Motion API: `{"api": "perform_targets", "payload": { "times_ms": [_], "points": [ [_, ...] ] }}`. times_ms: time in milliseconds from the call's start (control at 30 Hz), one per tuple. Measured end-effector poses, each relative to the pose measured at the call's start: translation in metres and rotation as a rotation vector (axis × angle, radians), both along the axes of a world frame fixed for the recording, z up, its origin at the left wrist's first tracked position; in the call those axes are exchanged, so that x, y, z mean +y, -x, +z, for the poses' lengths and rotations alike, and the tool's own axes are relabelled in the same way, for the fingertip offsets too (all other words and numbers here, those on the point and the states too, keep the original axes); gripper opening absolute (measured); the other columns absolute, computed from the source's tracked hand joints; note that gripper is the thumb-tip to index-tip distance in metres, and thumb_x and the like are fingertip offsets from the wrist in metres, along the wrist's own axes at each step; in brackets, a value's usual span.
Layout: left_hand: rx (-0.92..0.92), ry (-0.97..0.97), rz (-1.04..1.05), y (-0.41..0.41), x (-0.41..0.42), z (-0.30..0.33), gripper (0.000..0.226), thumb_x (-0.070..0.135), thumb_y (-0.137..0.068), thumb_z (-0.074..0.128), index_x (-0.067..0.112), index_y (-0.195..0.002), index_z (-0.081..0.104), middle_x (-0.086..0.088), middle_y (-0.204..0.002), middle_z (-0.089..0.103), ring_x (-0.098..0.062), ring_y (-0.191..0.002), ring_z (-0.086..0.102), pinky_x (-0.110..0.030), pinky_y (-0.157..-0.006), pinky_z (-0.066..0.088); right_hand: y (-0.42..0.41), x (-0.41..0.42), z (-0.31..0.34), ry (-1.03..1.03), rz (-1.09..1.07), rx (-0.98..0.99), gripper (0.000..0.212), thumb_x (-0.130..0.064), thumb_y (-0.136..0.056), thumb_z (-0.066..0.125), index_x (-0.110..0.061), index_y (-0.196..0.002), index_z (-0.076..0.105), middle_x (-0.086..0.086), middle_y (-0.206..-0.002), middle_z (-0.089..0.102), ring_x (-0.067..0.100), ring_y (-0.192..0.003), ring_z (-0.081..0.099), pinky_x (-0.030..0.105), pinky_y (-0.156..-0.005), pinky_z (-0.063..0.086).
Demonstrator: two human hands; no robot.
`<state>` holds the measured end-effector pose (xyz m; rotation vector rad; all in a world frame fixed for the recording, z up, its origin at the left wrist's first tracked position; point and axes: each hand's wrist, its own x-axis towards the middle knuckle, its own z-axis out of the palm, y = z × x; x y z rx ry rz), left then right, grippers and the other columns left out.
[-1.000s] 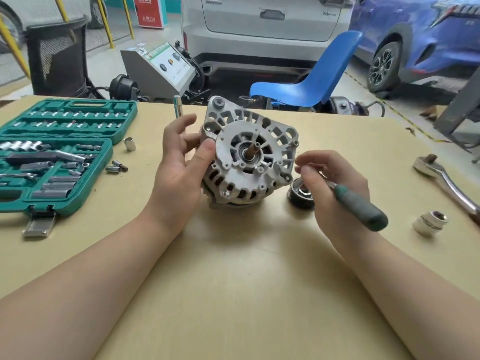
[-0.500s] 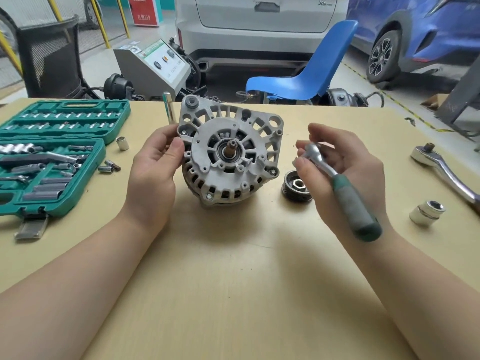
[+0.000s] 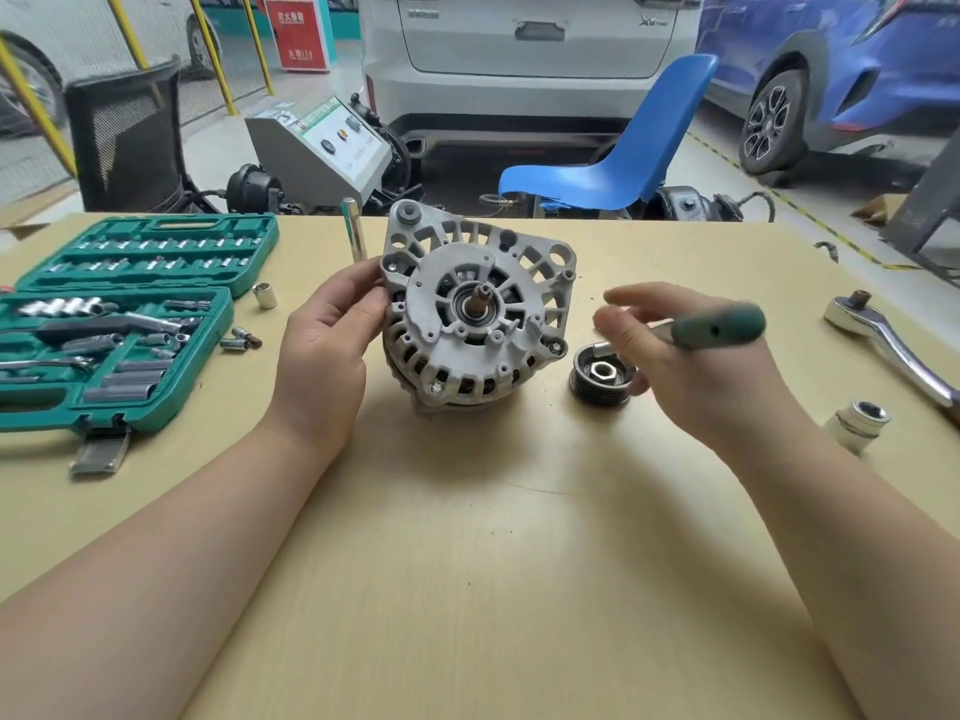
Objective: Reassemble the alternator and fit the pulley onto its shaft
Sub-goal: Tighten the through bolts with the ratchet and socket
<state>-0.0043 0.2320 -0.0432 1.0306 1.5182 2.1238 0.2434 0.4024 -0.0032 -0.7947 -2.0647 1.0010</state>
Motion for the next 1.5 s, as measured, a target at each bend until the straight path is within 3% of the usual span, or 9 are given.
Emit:
{"api": "perform_targets", "payload": {
  "times_ms": [300,400,467,633,833,967,1100,1333,1500],
  "points": [
    [0.162,0.067,-0.033,-0.001,-0.010,0.008,0.044,0.016,-0.102,0.054,0.015,-0.144,0.067,-0.004,-0.137,0.073,-0.024,-0.135,0.064,-0.048,-0.120,0.046,0.000,-0.005,-0.004,-0.017,0.048,0.094,0.023,-0.026,-0.085,0.084,-0.040,-0.103,0.078,-0.021,-0.097,0.078,0.002,-0.093,0.075,0.024,-0.082,0.055],
    [0.468,0.155,0.018,0.000,-0.022,0.015,0.042,0.029,-0.101,0.061,0.032,-0.142,0.068,0.006,-0.118,0.072,-0.012,-0.118,0.066,-0.023,-0.098,0.053,0.001,-0.006,-0.004,-0.046,0.010,0.198,0.020,-0.028,-0.092,0.080,-0.038,-0.109,0.076,-0.019,-0.096,0.078,0.002,-0.092,0.075,0.013,-0.079,0.052],
    [0.613,0.188,0.049,0.000,-0.027,0.018,0.044,0.041,-0.096,0.066,0.034,-0.139,0.068,0.002,-0.112,0.069,-0.017,-0.111,0.066,-0.027,-0.089,0.057,0.001,-0.007,-0.003,-0.093,-0.006,0.252,0.019,-0.032,-0.095,0.076,-0.039,-0.113,0.074,-0.016,-0.098,0.078,0.003,-0.095,0.074,0.009,-0.078,0.050],
    [0.661,0.217,0.168,-0.001,-0.031,0.024,0.050,0.053,-0.088,0.075,0.017,-0.122,0.076,0.007,-0.110,0.076,-0.011,-0.103,0.072,-0.025,-0.078,0.062,0.002,-0.014,0.001,-0.088,0.019,0.367,0.018,-0.037,-0.096,0.074,-0.041,-0.114,0.073,-0.003,-0.102,0.078,0.014,-0.089,0.076,0.019,-0.073,0.057],
    [0.723,0.178,0.150,0.008,-0.041,0.035,0.025,0.045,-0.090,0.075,0.026,-0.106,0.078,0.014,-0.096,0.076,-0.009,-0.088,0.072,-0.017,-0.067,0.058,0.011,-0.031,0.015,0.057,0.195,0.430,0.028,-0.024,-0.089,0.078,-0.026,-0.117,0.076,0.004,-0.101,0.081,0.026,-0.094,0.078,0.028,-0.077,0.059],
    [0.697,0.113,0.195,0.010,-0.038,0.032,0.021,0.045,-0.089,0.080,0.025,-0.097,0.081,0.011,-0.097,0.077,-0.017,-0.088,0.071,-0.027,-0.068,0.057,0.033,-0.048,0.040,-0.014,0.352,0.337,0.030,-0.017,-0.089,0.079,-0.028,-0.117,0.076,0.000,-0.101,0.081,0.024,-0.093,0.079,0.036,-0.077,0.063],
    [0.706,0.075,0.213,0.009,-0.034,0.027,0.026,0.047,-0.085,0.083,0.031,-0.105,0.076,0.022,-0.111,0.071,-0.005,-0.096,0.068,-0.022,-0.076,0.055,0.057,-0.059,0.050,-0.206,0.374,0.293,0.028,-0.016,-0.092,0.080,-0.025,-0.119,0.077,-0.003,-0.109,0.078,0.023,-0.098,0.076,0.044,-0.083,0.063],
    [0.600,0.139,0.185,0.012,-0.028,0.020,0.028,0.039,-0.087,0.087,0.030,-0.112,0.080,0.016,-0.123,0.072,-0.007,-0.122,0.065,-0.018,-0.103,0.050,0.081,-0.058,0.057,-0.581,0.271,0.000,0.030,-0.041,-0.095,0.071,-0.019,-0.115,0.076,-0.007,-0.113,0.065,0.010,-0.099,0.063,0.022,-0.084,0.050],
    [0.384,0.061,0.110,0.008,-0.025,0.017,0.025,0.038,-0.081,0.084,0.034,-0.106,0.080,0.013,-0.120,0.076,-0.004,-0.118,0.070,-0.023,-0.106,0.052,0.095,-0.060,0.088,-0.724,0.307,-0.304,0.026,-0.045,-0.098,0.067,-0.020,-0.105,0.070,-0.013,-0.086,0.058,0.015,-0.082,0.056,0.032,-0.072,0.044]
  ]
}}
